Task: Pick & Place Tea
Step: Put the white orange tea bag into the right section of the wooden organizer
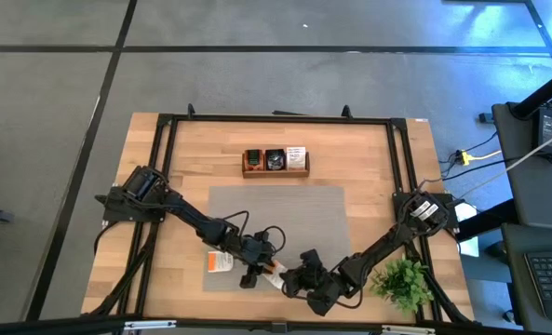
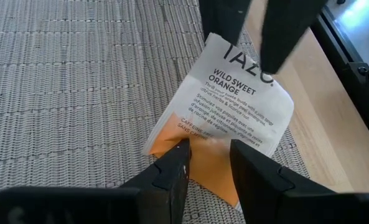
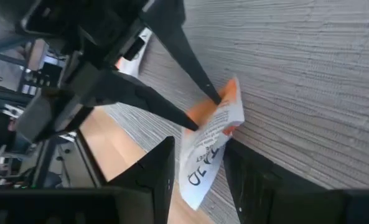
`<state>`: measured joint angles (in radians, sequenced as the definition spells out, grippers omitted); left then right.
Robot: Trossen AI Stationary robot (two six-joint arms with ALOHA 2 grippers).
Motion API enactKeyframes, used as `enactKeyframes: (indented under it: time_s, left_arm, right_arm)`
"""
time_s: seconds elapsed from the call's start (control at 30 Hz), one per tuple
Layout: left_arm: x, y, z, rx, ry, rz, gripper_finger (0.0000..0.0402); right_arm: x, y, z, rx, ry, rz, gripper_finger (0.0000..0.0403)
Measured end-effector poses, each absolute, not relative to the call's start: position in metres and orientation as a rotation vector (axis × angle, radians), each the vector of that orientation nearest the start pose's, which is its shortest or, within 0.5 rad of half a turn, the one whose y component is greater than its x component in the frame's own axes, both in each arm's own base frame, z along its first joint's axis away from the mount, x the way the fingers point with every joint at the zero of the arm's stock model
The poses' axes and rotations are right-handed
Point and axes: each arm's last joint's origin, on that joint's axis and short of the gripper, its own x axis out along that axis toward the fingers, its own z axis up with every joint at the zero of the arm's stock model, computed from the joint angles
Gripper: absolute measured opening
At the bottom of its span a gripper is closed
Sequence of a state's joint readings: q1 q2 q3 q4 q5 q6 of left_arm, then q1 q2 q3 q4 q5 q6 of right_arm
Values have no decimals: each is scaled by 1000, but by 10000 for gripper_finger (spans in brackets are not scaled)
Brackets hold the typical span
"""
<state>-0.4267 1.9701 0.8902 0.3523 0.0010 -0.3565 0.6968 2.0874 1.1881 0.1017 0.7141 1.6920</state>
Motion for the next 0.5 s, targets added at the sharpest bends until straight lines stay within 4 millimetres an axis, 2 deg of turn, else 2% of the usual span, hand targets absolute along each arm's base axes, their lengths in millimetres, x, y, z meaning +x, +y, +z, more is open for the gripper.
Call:
enactKeyframes:
  time_s: [0.27,0.5]
  left_arm:
    - [331,-150,95,-202,779,-264,113]
    - [331,-150,95,-198,769,-239,114]
  right_arm:
    - [329,243,110,1090,485,-516,137]
    - [331,247,112,1151,520,-460,137]
